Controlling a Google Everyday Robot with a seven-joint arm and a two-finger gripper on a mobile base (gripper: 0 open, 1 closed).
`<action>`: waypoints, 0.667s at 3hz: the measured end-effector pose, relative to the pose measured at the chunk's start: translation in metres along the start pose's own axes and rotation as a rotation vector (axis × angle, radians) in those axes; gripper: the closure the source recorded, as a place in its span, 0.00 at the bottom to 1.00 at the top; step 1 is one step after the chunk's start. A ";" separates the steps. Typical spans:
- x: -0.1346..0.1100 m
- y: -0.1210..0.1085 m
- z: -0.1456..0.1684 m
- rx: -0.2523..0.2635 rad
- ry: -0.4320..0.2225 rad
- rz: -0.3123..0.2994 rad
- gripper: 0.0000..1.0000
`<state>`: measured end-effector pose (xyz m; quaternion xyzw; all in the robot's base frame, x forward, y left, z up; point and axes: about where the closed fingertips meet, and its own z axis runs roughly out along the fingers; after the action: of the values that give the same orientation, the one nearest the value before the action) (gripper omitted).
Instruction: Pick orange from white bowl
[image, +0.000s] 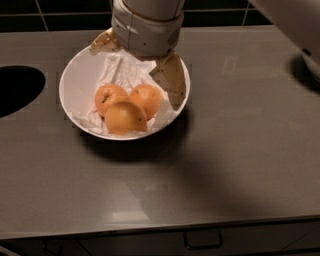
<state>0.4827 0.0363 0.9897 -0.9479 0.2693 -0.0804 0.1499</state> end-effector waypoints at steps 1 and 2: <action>-0.004 -0.014 0.015 -0.076 0.001 -0.110 0.00; -0.005 -0.046 0.042 -0.099 -0.021 -0.255 0.00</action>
Offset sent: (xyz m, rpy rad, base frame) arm 0.0306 0.0458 -0.0505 -0.3140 0.1389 0.3930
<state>0.5105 0.0866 0.9648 -0.9814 0.1488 -0.0754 0.0945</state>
